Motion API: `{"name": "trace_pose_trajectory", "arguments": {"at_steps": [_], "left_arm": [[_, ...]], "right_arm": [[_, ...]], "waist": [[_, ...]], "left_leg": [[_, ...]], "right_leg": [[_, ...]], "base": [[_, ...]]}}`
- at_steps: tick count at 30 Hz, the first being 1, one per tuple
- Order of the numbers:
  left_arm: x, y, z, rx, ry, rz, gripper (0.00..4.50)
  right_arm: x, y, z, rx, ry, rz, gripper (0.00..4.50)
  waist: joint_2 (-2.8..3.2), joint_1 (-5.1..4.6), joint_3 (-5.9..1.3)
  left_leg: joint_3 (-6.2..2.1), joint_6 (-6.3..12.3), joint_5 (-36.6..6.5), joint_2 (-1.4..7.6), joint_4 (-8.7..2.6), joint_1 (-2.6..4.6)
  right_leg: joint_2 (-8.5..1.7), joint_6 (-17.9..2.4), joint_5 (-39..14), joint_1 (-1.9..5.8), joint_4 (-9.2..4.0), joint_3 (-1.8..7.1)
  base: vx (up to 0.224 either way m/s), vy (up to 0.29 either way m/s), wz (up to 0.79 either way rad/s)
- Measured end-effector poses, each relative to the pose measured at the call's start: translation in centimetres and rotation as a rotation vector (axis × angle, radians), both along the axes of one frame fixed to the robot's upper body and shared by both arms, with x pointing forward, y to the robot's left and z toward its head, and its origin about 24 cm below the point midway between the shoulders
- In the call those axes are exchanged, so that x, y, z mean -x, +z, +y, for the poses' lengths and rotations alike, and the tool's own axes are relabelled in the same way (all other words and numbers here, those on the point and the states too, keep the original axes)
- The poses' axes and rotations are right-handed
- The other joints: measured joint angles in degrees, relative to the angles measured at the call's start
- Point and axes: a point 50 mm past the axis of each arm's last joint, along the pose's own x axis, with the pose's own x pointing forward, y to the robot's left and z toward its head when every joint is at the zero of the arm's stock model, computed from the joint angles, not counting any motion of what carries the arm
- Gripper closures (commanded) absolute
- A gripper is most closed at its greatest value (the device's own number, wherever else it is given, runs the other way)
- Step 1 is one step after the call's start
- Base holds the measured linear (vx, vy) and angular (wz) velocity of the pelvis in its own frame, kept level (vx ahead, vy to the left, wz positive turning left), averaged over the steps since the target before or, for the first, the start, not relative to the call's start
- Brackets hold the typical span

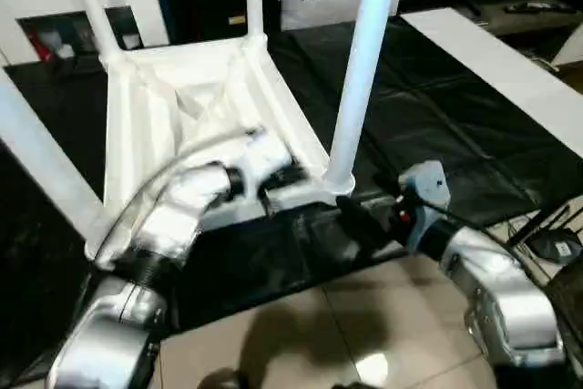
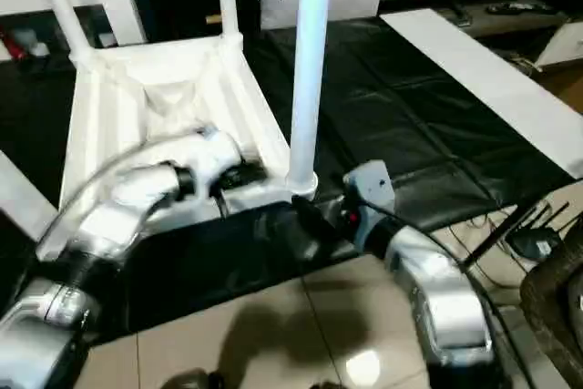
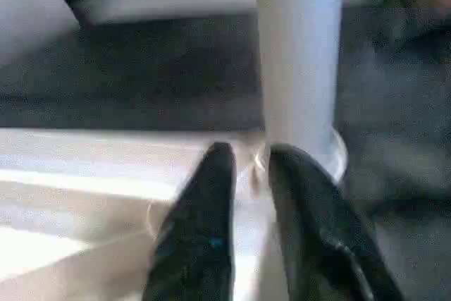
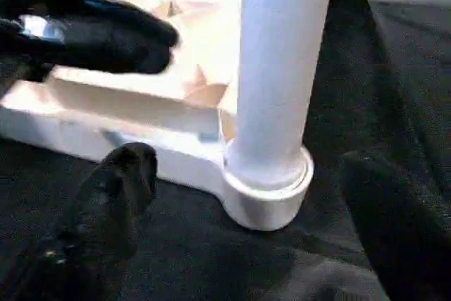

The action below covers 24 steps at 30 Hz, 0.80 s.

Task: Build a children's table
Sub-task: Rotate leg to tighten

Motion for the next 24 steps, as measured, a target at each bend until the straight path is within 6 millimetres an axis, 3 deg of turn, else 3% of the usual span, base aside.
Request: {"name": "trace_pose_trajectory", "arguments": {"at_steps": [1, 2, 4, 5, 6, 7, 8, 9, 10, 11, 12, 13, 14, 15, 16, 18, 19, 20, 21, 22, 23, 24], "left_arm": [[0.9, -0.3, 0.4, 0.036, 0.035, 0.009, 3.52], [2.1, -0.7, 0.7, 0.072, 0.086, 0.017, 3.52], [3.5, -0.9, 1.0, 0.115, 0.176, 0.009, 3.52], [3.8, -1.0, 1.3, 0.124, 0.208, 0.009, 3.52], [4.1, -1.0, 1.7, 0.131, 0.25, 0.005, 3.52], [4.4, -1.0, 2.2, 0.128, 0.292, 0.002, 3.52], [4.8, -0.9, 2.6, 0.132, 0.331, -0.011, 3.52], [5.2, -0.9, 2.8, 0.128, 0.362, -0.016, 3.52], [6.3, -1.1, 3.1, 0.134, 0.42, -0.011, 3.52], [7.0, -1.7, 3.1, 0.134, 0.453, 0.022, 3.52], [7.6, -2.4, 3.1, 0.137, 0.489, 0.062, 3.52], [8.2, -3.1, 2.9, 0.147, 0.527, 0.108, 3.52], [8.3, -3.3, 2.6, 0.151, 0.539, 0.126, 3.52], [8.3, -3.1, 2.4, 0.156, 0.546, 0.124, 3.52], [8.3, -2.8, 2.0, 0.154, 0.549, 0.111, 3.52], [8.3, -2.4, 1.7, 0.152, 0.553, 0.092, 3.52], [8.2, -2.2, 1.7, 0.153, 0.559, 0.086, 3.34], [8.2, -2.1, 1.8, 0.161, 0.58, 0.081, 3.34], [8.2, -2.0, 2.4, 0.168, 0.623, 0.074, 3.23], [8.1, -1.9, 3.2, 0.168, 0.68, 0.065, 3.12], [8.1, -1.9, 4.1, 0.154, 0.727, 0.055, 3.12], [8.1, -1.9, 4.7, 0.145, 0.768, 0.052, 3.05]], "right_arm": [[0.3, -0.1, 0.0, -0.001, -0.012, -0.001, 0.03], [0.6, 0.0, 0.0, -0.007, -0.033, -0.006, 0.03], [0.6, 0.0, 0.0, -0.011, -0.05, -0.009, 0.03], [0.6, 0.1, 0.1, -0.013, -0.048, -0.012, 0.03], [0.6, 0.2, 0.4, -0.015, -0.036, -0.018, 0.03], [0.7, 0.3, 0.8, -0.017, -0.022, -0.022, 0.03], [0.9, 0.4, 0.9, -0.019, -0.017, -0.025, 0.03], [1.0, 0.3, 0.9, -0.019, -0.017, -0.024, 0.03], [1.1, 0.5, 0.9, -0.023, -0.013, -0.025, 0.03], [1.3, 0.5, 0.7, -0.019, -0.014, -0.025, 0.03], [1.4, 0.4, 0.5, -0.009, -0.018, -0.022, 0.03], [1.5, 0.2, 0.3, 0.0, -0.021, -0.012, 0.03], [1.5, 0.2, 0.2, 0.004, -0.023, -0.012, 0.03], [1.5, 0.3, 0.1, 0.012, -0.027, -0.014, 0.03], [1.4, 0.1, -0.1, 0.023, -0.033, -0.004, 0.03], [1.4, 0.0, -0.6, 0.031, -0.045, 0.023, 0.03], [1.3, 0.0, -0.6, 0.018, -0.037, 0.029, 0.0], [1.3, 0.0, -0.5, 0.013, -0.023, 0.034, 0.0], [1.1, 0.2, 0.0, 0.01, -0.007, 0.031, 0.0], [1.0, 0.4, 0.5, 0.009, 0.016, 0.026, 0.0], [1.0, 0.4, 0.6, 0.008, 0.022, 0.025, 0.0], [1.1, 0.4, 0.5, 0.01, 0.021, 0.026, 0.0]], "waist": [[-0.01, -0.04, 0.01], [-0.03, -0.32, 0.04], [0.15, -0.9, 0.1], [0.41, -1.09, 0.27], [0.74, -1.36, 0.54], [0.97, -1.75, 0.85], [0.79, -2.01, 1.0], [0.35, -2.03, 1.02], [-0.5, -2.03, 1.01], [-1.14, -1.79, 1.07], [-1.64, -1.31, 1.22], [-2.14, -0.47, 1.58], [-2.44, -0.17, 1.79], [-2.57, 0.14, 1.68], [-2.72, 0.25, 1.74], [-2.16, 0.55, 1.54], [-1.09, 0.45, 1.49], [-0.55, 0.26, 1.62], [-0.26, 0.36, 1.71], [-0.31, 0.2, 1.6], [-0.7, 0.05, 1.41], [-1.04, -0.02, 1.31]], "left_leg": [[0.0, 0.0, -0.01, 0.01, 0.0, -0.02], [-0.87, 0.06, 0.01, -0.21, 0.1, -0.9], [-3.39, 0.38, 0.35, -0.31, 0.85, -2.33], [-4.63, 0.3, 0.49, -0.31, 1.13, -2.75], [-5.85, 0.17, 0.58, -0.38, 1.35, -2.81], [-7.61, -0.28, 0.68, -0.88, 1.4, -2.71], [-8.74, -0.68, 0.91, -1.45, 1.31, -2.56], [-9.78, -1.25, 1.25, -2.08, 1.13, -2.54], [-10.99, -1.38, 1.33, -3.2, 0.67, -2.55], [-11.95, -1.07, 1.11, -3.86, 0.42, -2.89], [-10.8, 0.49, -0.21, -3.76, 2.36, -2.99], [-8.76, 1.45, -0.84, -3.29, 7.53, -3.23], [-7.85, 1.45, -0.84, -3.44, 9.59, -2.97], [-7.51, 1.49, -0.9, -3.87, 10.1, -2.42], [-7.15, 2.3, -1.85, -4.38, 9.9, -1.84], [-7.17, 3.29, -3.48, -3.58, 8.74, -0.9], [-7.12, 3.66, -3.65, -2.18, 6.22, -0.35], [-6.68, 0.81, -4.59, -1.28, 3.37, 1.3], [-6.2, -0.99, -3.81, -0.62, 2.75, 1.49], [-6.07, -0.91, -3.84, -0.51, 3.05, 1.42], [-5.97, -0.77, -3.92, -0.78, 3.3, 1.44], [-5.73, -0.75, -3.95, -1.0, 3.46, 1.53]], "right_leg": [[0.0, 0.03, -0.02, 0.0, 0.0, 0.0], [-0.21, 0.06, -0.13, 0.14, -0.04, -0.82], [-0.25, -0.09, -0.21, 0.42, -0.35, -3.21], [0.07, -0.28, -0.3, 0.78, -0.38, -3.82], [0.67, -1.13, -0.78, 1.24, 0.12, -3.88], [1.87, -3.91, -2.51, 1.37, 1.77, -2.85], [2.48, -6.07, -4.03, 1.24, 3.52, -1.83], [2.96, -6.68, -5.12, 1.25, 4.85, -0.89], [3.35, -6.05, -5.86, 1.18, 5.75, 0.14], [3.5, -4.47, -5.89, 1.35, 5.35, 0.21], [3.19, -2.69, -5.63, 1.21, 4.68, -0.76], [2.12, -2.4, -5.52, 2.07, 4.39, -2.44], [1.55, -2.29, -5.45, 2.17, 3.89, -3.47], [1.4, -2.15, -5.23, 2.0, 3.46, -3.76], [1.1, -2.08, -4.79, 1.82, 2.89, -4.31], [0.31, -2.8, -3.86, 2.17, 1.63, -6.37], [0.08, -2.91, -3.46, 2.88, 0.79, -8.15], [0.57, -2.84, -3.09, 3.23, 0.22, -8.3], [1.05, -2.36, -2.59, 3.44, -0.36, -7.6], [2.01, -2.53, -2.22, 3.27, -0.22, -5.45], [2.12, -2.13, -2.35, 2.89, 0.44, -3.73], [2.11, -1.85, -2.49, 2.77, 0.92, -2.93]], "base": [[0.0, 0.0, 0.0], [-0.003, -0.014, 0.23], [-0.001, -0.024, 0.37], [-0.008, -0.063, 0.54], [-0.025, -0.115, 0.88], [-0.024, -0.094, 0.6], [-0.025, -0.134, 0.74], [-0.02, -0.19, 0.69], [-0.02, -0.19, 0.69], [-0.053, -0.202, 0.68], [-0.04, -0.093, 0.39], [-0.018, -0.177, 0.51], [-0.001, -0.158, 0.4], [-0.001, -0.158, 0.4], [-0.043, -0.117, 0.62], [-0.041, -0.061, 0.62], [-0.03, -0.017, 0.62], [-0.029, 0.041, 0.44], [-0.029, 0.041, 0.44], [-0.031, 0.076, 0.15], [-0.025, 0.056, 0.08], [-0.025, 0.056, 0.08]]}}
